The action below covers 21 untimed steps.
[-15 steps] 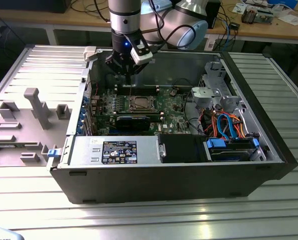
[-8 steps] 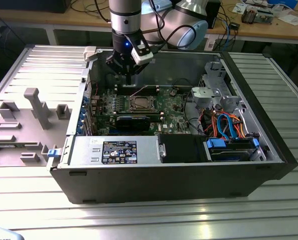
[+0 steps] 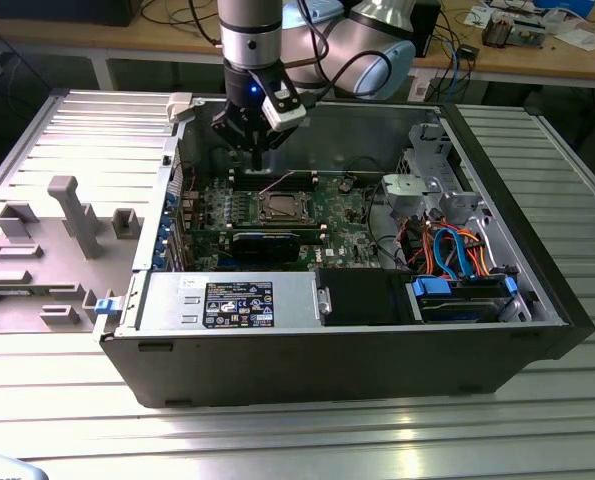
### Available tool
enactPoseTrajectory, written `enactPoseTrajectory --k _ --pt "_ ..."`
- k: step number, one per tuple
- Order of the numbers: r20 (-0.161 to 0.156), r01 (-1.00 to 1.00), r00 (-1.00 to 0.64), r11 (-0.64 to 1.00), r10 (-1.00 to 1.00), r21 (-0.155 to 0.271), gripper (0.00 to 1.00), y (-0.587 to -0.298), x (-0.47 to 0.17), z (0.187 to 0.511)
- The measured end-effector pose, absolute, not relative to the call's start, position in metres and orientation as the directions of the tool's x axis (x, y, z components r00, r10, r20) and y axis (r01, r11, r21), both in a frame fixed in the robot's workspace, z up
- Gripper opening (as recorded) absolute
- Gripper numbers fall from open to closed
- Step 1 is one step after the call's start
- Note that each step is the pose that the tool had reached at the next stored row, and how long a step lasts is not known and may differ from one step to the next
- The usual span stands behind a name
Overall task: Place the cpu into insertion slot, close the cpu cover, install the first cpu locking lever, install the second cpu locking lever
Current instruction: 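Install the first cpu locking lever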
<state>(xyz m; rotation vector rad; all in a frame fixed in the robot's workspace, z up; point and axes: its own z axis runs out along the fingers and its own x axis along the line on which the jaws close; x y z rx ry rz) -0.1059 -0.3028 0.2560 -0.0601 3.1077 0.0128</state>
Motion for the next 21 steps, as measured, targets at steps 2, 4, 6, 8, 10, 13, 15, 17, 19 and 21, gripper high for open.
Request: enactPoseTrajectory --k 2,4,6,8,10,13,15,17,19,21 --pt "-0.033 -0.039 -0.999 0.999 -0.039 0.008 0.11 -0.3028 -0.1059 0.2553" --pt "-0.034 -0.039 -0.999 0.999 -0.039 0.008 0.11 -0.3028 -0.1059 0.2545" --pt "-0.034 -0.039 -0.999 0.999 -0.038 0.008 0.11 -0.3028 -0.1059 0.2533" --pt "-0.033 -0.036 -0.999 0.999 -0.036 0.008 0.11 -0.3027 -0.1059 0.2521" --pt "-0.033 -0.028 -0.999 1.0 -0.027 0.008 0.11 -0.3022 -0.1059 0.2506" --pt "-0.033 -0.023 -0.999 1.0 -0.022 0.008 0.11 -0.302 -0.1055 0.2481" --pt "-0.033 -0.023 -0.999 1.0 -0.023 0.008 0.11 -0.302 -0.1048 0.2473" --pt "-0.033 -0.023 -0.999 1.0 -0.023 0.008 0.11 -0.302 -0.1048 0.2465" --pt "-0.033 -0.024 -0.999 1.0 -0.023 0.008 0.11 -0.302 -0.1047 0.2461" --pt "-0.033 -0.024 -0.999 1.0 -0.023 0.008 0.11 -0.302 -0.1047 0.2457"
